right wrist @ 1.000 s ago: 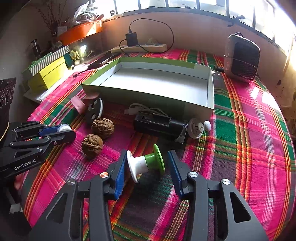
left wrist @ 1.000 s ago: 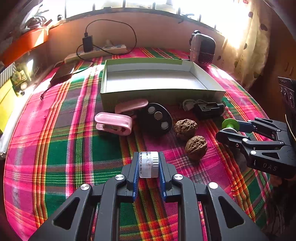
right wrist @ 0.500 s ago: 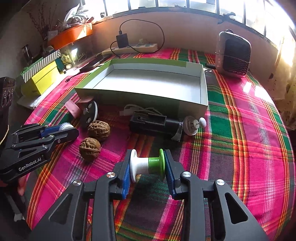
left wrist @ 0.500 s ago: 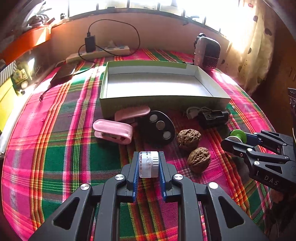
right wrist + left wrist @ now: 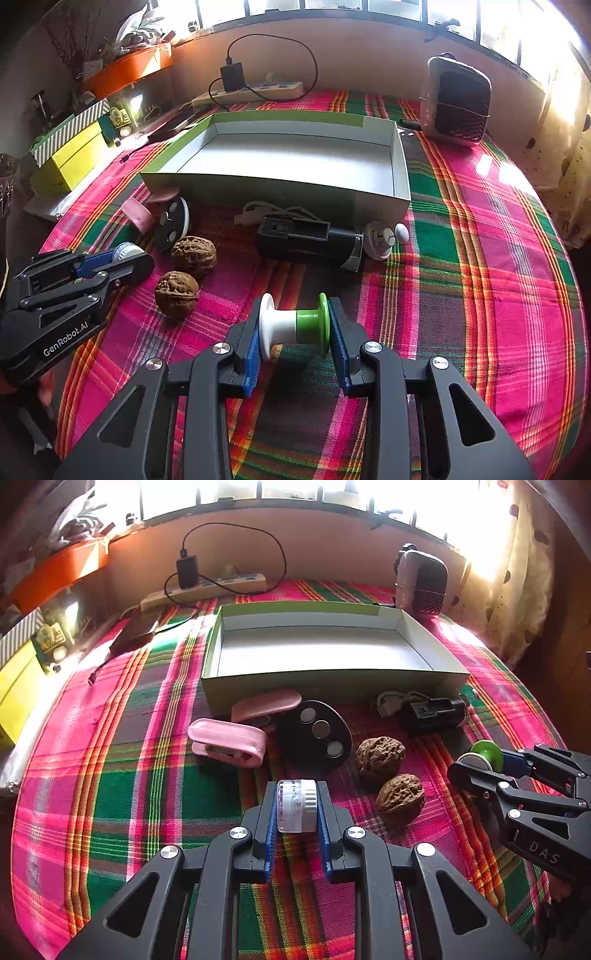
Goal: Organize objects
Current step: 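Close the right gripper on the white spool with green flange, then carry the white cylinder in the left gripper while the right gripper carries the spool over the tray, then open the left gripper to drop the cylinder while the right gripper releases the spool into the tray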
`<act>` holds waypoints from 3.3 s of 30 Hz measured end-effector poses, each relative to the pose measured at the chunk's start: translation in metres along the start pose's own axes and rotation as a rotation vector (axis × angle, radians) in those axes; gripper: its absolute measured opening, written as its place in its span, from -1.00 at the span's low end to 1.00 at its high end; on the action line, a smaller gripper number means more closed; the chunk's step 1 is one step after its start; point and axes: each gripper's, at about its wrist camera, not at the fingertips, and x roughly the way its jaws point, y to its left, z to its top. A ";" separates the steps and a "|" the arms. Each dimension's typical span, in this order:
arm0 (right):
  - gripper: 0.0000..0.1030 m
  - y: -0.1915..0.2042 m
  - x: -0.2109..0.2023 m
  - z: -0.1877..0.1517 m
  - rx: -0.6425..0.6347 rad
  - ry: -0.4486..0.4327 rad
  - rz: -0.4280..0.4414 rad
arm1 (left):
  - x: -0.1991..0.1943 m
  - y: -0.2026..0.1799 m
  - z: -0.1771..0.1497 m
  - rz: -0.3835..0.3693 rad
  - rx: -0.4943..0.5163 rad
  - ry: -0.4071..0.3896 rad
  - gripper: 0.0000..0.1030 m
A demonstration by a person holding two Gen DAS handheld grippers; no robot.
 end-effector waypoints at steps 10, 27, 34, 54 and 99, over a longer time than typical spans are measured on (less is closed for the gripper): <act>-0.35 0.006 0.000 0.002 -0.005 -0.001 0.020 | -0.002 -0.002 0.002 0.028 -0.008 0.001 -0.67; -0.35 0.009 -0.016 0.025 -0.012 -0.068 0.030 | -0.021 0.000 0.029 0.014 -0.006 -0.057 -0.67; -0.35 0.003 -0.019 0.059 0.005 -0.116 0.014 | -0.019 0.007 0.060 -0.027 -0.023 -0.090 -0.67; -0.35 -0.010 0.054 0.133 0.039 -0.063 -0.019 | 0.051 0.017 0.124 -0.002 -0.005 -0.058 -0.67; -0.16 -0.023 0.112 0.160 0.081 0.015 -0.064 | 0.109 0.014 0.145 0.054 0.030 0.036 -0.57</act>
